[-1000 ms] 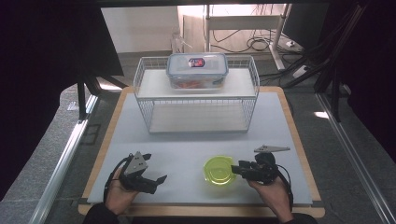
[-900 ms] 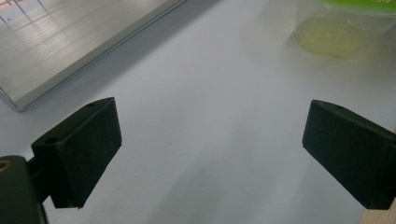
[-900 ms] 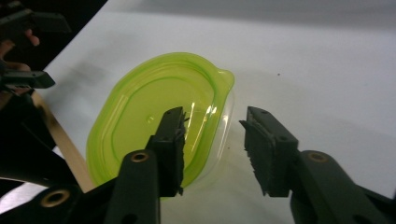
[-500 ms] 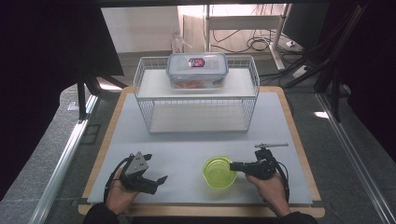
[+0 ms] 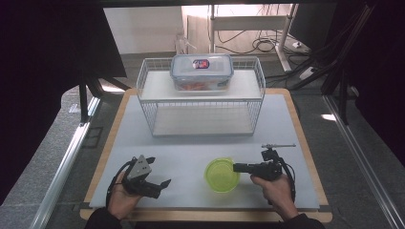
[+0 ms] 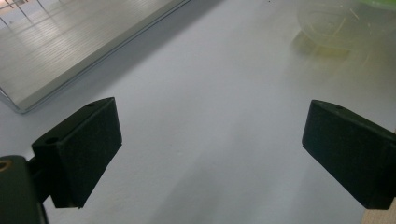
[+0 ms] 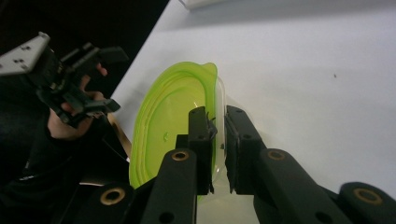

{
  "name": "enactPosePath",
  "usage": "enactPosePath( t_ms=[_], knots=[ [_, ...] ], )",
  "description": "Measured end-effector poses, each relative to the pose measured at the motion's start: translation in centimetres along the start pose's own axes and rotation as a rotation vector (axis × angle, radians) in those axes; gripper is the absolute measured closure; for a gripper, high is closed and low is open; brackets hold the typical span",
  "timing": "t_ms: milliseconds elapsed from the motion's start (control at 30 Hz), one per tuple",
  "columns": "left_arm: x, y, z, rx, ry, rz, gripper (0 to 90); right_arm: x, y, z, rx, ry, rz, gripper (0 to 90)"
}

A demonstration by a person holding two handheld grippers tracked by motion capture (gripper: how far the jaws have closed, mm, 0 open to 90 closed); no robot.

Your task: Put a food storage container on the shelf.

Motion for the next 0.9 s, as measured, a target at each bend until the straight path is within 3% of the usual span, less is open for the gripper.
enactPosePath(
  t_ms=[900],
  knots=[
    [0.1, 0.0, -0.1, -0.005, 0.003, -0.001, 4.5, 2.3, 3.3, -0.8, -0.066, 0.056, -0.044, 82.7]
  ],
)
Point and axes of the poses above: each handheld gripper's, and its own axes: z roughly forward along the jaws, y roughly out of its top, x roughly to its left, the point moved 3 cm from there along z, roughly forward along the jaws, and after that the axes turned 3 degrees about y, right-handed, at the moved point
